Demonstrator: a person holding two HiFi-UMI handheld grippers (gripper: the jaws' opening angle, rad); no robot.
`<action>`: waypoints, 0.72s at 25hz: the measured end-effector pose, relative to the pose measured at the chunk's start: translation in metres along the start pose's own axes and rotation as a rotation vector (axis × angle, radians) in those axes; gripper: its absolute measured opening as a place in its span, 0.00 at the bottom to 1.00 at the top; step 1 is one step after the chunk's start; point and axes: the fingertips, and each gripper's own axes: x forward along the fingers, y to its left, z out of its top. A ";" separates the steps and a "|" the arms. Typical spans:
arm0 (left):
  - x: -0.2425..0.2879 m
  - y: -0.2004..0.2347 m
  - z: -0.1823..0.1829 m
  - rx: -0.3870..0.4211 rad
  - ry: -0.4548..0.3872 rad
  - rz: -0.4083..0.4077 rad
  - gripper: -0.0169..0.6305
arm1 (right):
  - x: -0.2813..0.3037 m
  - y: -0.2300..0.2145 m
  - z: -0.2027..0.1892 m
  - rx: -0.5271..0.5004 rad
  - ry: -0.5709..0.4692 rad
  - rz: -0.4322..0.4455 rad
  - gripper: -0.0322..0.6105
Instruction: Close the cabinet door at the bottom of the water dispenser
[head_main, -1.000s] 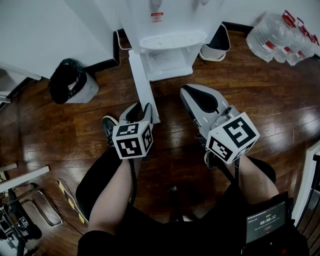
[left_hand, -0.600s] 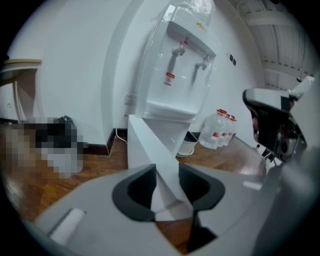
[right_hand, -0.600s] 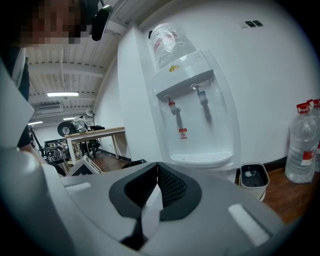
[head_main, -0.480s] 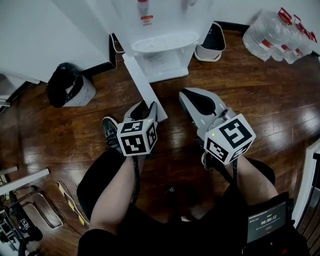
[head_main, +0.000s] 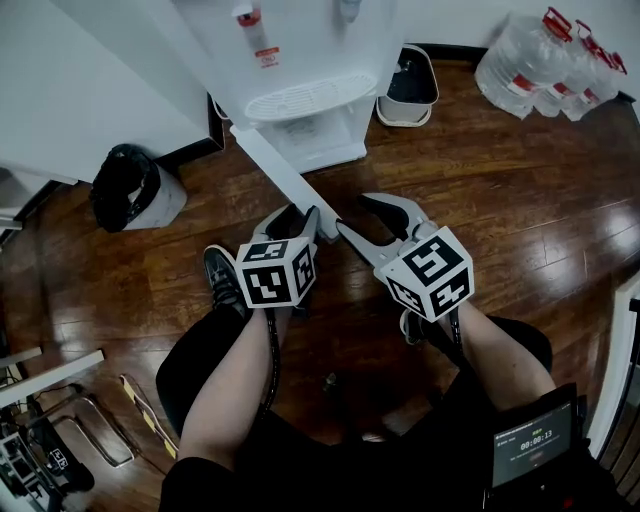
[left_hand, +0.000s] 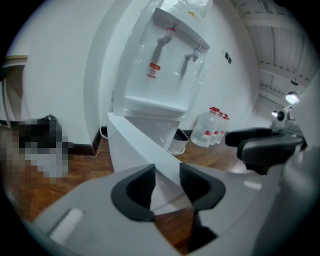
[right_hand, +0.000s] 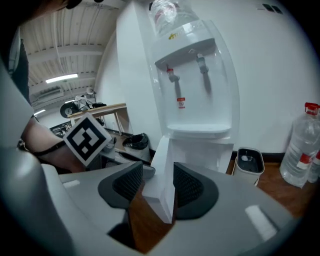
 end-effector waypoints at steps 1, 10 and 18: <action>0.003 -0.004 0.001 0.005 0.009 -0.011 0.29 | 0.003 -0.001 -0.005 -0.009 0.023 0.005 0.36; 0.037 -0.032 0.019 0.040 0.064 -0.114 0.28 | 0.024 -0.036 -0.032 -0.050 0.182 -0.029 0.41; 0.072 -0.032 0.039 -0.039 0.074 -0.157 0.33 | 0.027 -0.094 -0.067 0.111 0.318 -0.221 0.45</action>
